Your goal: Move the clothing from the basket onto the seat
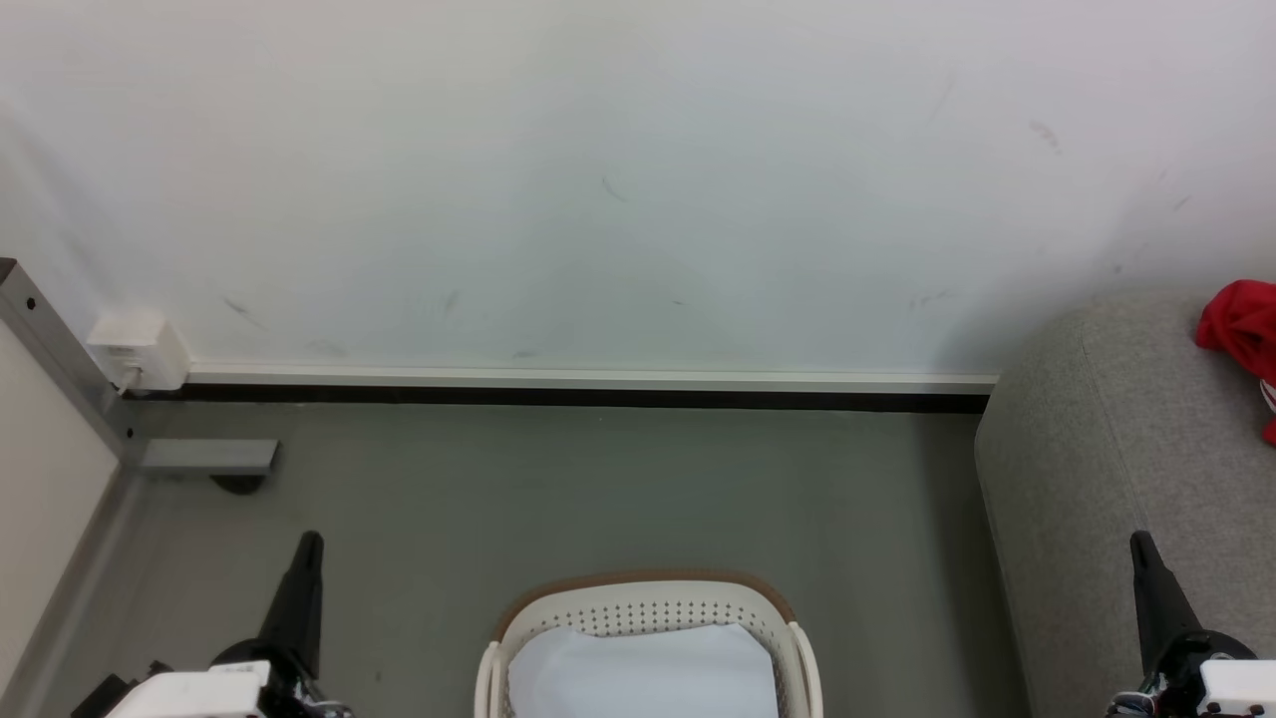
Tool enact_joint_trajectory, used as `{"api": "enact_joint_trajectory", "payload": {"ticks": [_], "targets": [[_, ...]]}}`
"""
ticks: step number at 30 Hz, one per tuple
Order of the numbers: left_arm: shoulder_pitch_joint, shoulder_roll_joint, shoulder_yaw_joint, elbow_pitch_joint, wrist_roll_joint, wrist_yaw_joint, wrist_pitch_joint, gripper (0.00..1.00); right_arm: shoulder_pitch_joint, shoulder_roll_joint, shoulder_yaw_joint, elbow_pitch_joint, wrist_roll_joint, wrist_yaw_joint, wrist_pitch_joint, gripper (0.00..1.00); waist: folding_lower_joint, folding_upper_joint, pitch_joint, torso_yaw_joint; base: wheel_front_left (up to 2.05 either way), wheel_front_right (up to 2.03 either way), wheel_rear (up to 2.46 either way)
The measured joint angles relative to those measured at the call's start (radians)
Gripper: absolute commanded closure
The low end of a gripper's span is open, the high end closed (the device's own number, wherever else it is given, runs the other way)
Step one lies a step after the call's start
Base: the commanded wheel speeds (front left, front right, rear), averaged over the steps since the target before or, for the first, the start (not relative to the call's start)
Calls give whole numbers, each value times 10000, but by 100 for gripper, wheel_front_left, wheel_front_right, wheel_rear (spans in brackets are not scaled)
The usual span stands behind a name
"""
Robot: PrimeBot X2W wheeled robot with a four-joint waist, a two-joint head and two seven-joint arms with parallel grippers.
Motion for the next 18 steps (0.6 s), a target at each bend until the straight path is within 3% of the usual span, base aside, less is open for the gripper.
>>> {"api": "enact_joint_trajectory", "payload": {"ticks": [18], "targets": [[0,0,0,0,0,0,0,100,0,0,0,0,-2,0,0,100,0,0,0,0,0,0,0]]}}
